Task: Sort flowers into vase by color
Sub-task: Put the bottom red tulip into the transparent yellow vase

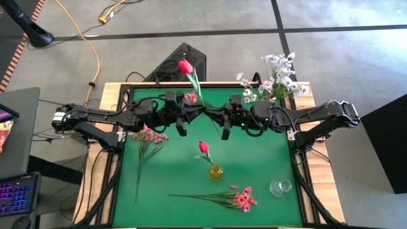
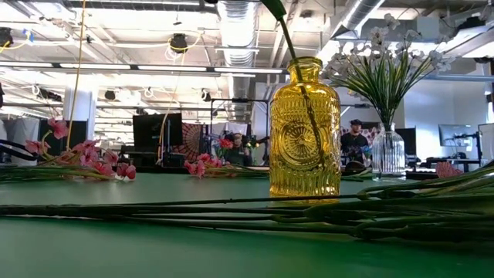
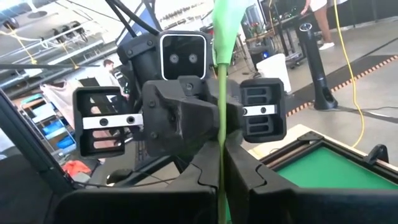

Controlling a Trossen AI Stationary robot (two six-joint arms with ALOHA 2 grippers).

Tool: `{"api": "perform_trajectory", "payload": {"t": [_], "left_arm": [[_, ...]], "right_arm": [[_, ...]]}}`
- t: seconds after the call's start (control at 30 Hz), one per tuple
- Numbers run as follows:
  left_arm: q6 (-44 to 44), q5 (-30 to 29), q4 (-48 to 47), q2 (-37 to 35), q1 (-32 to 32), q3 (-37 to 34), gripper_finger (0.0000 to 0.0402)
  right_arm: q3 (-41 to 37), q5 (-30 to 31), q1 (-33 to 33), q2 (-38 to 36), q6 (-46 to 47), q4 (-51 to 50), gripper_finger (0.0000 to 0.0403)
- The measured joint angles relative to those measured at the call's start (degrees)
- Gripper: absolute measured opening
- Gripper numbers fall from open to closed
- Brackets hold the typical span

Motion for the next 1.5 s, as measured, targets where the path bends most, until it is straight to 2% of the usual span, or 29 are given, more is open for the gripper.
{"api": "perform_trajectory", "payload": {"t": [0.1, 0.37, 0.47, 0.7, 0.83, 1.0, 1.13, 1.3, 1.5], "left_arm": [[0.7, 0.0, 0.0, 0.0, 0.0, 0.0, 0.0006], [0.9, 0.3, 0.0, 0.0, 0.0, 0.0, 0.0001], [1.2, 0.3, 0.0, 0.0, 0.0, 0.0, 0.0], [4.9, 0.0, -0.2, -2.6, 0.2, 0.0, 0.0], [6.2, 2.5, -1.5, -5.7, 0.5, 0.1, 0.0], [6.4, 9.4, -2.8, -9.0, -1.6, 0.1, 0.0], [6.2, 14.6, -2.8, -9.0, -6.9, 0.1, 0.0], [9.6, 14.8, -2.5, -5.7, -14.9, 2.2, 0.0], [20.3, 9.6, -2.6, 2.0, -21.6, 5.4, 0.0]], "right_arm": [[0.0, 0.0, 0.0, 0.0, 0.0, -0.1, 0.0038], [0.0, -3.6, -0.5, 0.0, -0.1, 0.0, 0.0078], [0.0, -6.2, -1.0, 0.0, -0.1, 0.1, 0.0115], [0.0, -12.3, -2.4, -1.4, -0.2, -0.8, 0.0232], [0.0, -12.6, -2.7, -3.8, -0.2, -4.6, 0.027], [0.0, -12.5, -1.4, -8.1, -1.0, -15.8, 0.0277], [0.0, -12.3, 0.6, -11.1, -1.0, -22.2, 0.0277], [0.0, -10.4, 2.6, -13.2, -1.1, -24.8, 0.0277], [0.0, -10.4, 2.7, -13.4, -1.0, -26.0, 0.0276]]}}
